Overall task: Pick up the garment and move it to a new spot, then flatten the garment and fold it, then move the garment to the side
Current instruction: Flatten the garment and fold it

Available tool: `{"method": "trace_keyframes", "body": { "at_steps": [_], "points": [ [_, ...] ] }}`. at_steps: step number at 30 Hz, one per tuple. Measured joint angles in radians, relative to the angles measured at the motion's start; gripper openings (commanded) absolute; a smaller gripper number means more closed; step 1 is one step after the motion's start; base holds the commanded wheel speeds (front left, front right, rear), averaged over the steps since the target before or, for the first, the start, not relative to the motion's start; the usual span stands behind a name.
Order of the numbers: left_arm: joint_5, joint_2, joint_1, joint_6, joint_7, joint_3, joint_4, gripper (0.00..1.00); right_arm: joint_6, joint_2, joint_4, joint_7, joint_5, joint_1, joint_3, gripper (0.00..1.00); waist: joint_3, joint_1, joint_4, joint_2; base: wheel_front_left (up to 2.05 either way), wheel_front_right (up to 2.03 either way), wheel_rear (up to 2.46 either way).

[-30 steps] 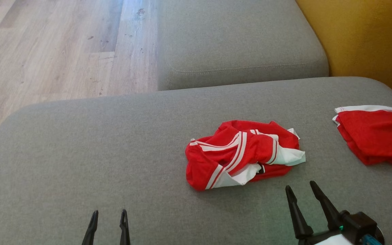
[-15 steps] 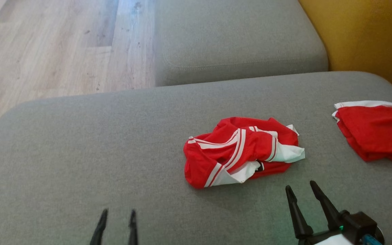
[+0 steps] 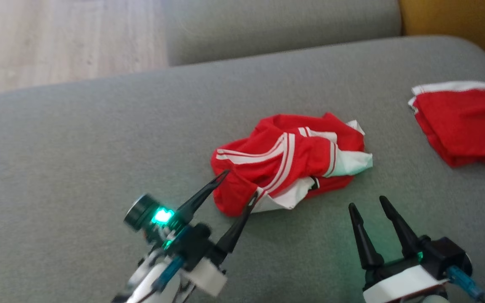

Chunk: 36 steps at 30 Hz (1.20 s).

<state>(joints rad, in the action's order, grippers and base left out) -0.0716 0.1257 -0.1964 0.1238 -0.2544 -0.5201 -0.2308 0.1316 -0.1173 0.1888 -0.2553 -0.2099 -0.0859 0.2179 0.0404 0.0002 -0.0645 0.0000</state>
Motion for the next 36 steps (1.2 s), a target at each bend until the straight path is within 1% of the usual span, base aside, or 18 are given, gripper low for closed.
{"method": "trace_keyframes", "body": {
  "at_steps": [3,5,8,10,14,18,19,20,21,22,25,29,32,34,36],
  "points": [
    [0.001,0.012,-0.098,0.001,0.005,-0.074,-0.082,1.0,0.0,-0.009,-0.002,0.0,0.0,0.008,0.0,1.0,0.037,0.0001,-0.019,0.0,0.0,0.0,0.0],
    [0.015,0.025,-0.171,0.005,0.015,-0.141,-0.125,1.0,0.0,-0.015,-0.003,0.0,0.0,0.027,0.0,1.0,0.063,0.0001,-0.031,0.0,0.0,0.0,0.0],
    [0.084,0.045,-0.27,0.009,0.055,-0.254,-0.184,1.0,0.0,-0.015,-0.011,0.0,0.0,0.059,0.0,1.0,0.1,0.0001,-0.049,0.0,0.0,0.0,0.0],
    [0.126,0.076,-0.31,0.009,0.082,-0.317,-0.214,1.0,0.0,-0.015,-0.016,0.0,0.0,0.074,0.0,1.0,0.12,0.0002,-0.06,0.0,0.0,0.0,0.0],
    [0.185,0.157,-0.343,0.009,0.118,-0.393,-0.24,1.0,0.0,-0.015,-0.02,0.0,0.0,0.077,-0.005,1.0,0.151,0.0,-0.076,0.0,0.0,0.0,0.0],
    [0.226,0.195,-0.356,0.009,0.13,-0.431,-0.232,1.0,0.0,-0.015,-0.023,0.0,0.0,0.077,-0.014,1.0,0.164,-0.0001,-0.076,0.0,0.0,0.0,0.0],
    [0.235,0.201,-0.357,0.009,0.132,-0.443,-0.225,0.98,0.0,-0.015,-0.024,0.0,0.0,0.077,-0.018,1.0,0.166,0.0,-0.073,0.0,0.0,0.0,0.0],
    [0.243,0.207,-0.357,0.009,0.138,-0.455,-0.217,0.52,0.0,-0.015,-0.025,0.0,0.0,0.077,-0.02,1.0,0.167,-0.0001,-0.071,0.0,0.0,0.0,0.0],
    [0.251,0.21,-0.357,0.009,0.139,-0.462,-0.213,0.04,0.0,-0.015,-0.025,0.0,0.0,0.077,-0.022,1.0,0.169,-0.0001,-0.068,0.0,0.0,0.0,0.0],
    [0.26,0.214,-0.358,0.009,0.139,-0.473,-0.208,0.0,0.0,-0.015,-0.025,0.0,0.0,0.077,-0.022,1.0,0.17,-0.0002,-0.066,0.0,0.0,0.0,0.0],
    [0.295,0.222,-0.359,0.009,0.138,-0.506,-0.19,0.0,0.0,-0.014,-0.025,0.0,0.0,0.078,-0.021,1.0,0.169,-0.0001,-0.063,0.0,0.0,0.0,0.0],
    [0.372,0.229,-0.388,0.009,0.14,-0.559,-0.134,0.0,0.0,-0.012,-0.023,0.0,0.0,0.078,-0.012,1.0,0.157,-0.0002,-0.07,0.0,0.0,0.0,0.0],
    [0.429,0.243,-0.458,0.009,0.15,-0.588,-0.058,0.0,0.0,-0.008,-0.02,0.0,0.0,0.079,0.003,1.0,0.147,-0.0002,-0.085,0.0,0.0,0.0,0.0],
    [0.486,0.251,-0.529,0.009,0.162,-0.59,0.002,0.0,0.0,0.001,-0.02,0.0,0.0,0.083,0.008,1.0,0.14,-0.0002,-0.102,0.0,0.0,0.0,0.0],
    [0.518,0.256,-0.616,0.009,0.165,-0.592,0.061,0.0,0.0,0.01,-0.022,0.0,-0.001,0.087,0.007,1.0,0.133,-0.0002,-0.121,0.0,0.0,0.0,0.0]
  ]
}}
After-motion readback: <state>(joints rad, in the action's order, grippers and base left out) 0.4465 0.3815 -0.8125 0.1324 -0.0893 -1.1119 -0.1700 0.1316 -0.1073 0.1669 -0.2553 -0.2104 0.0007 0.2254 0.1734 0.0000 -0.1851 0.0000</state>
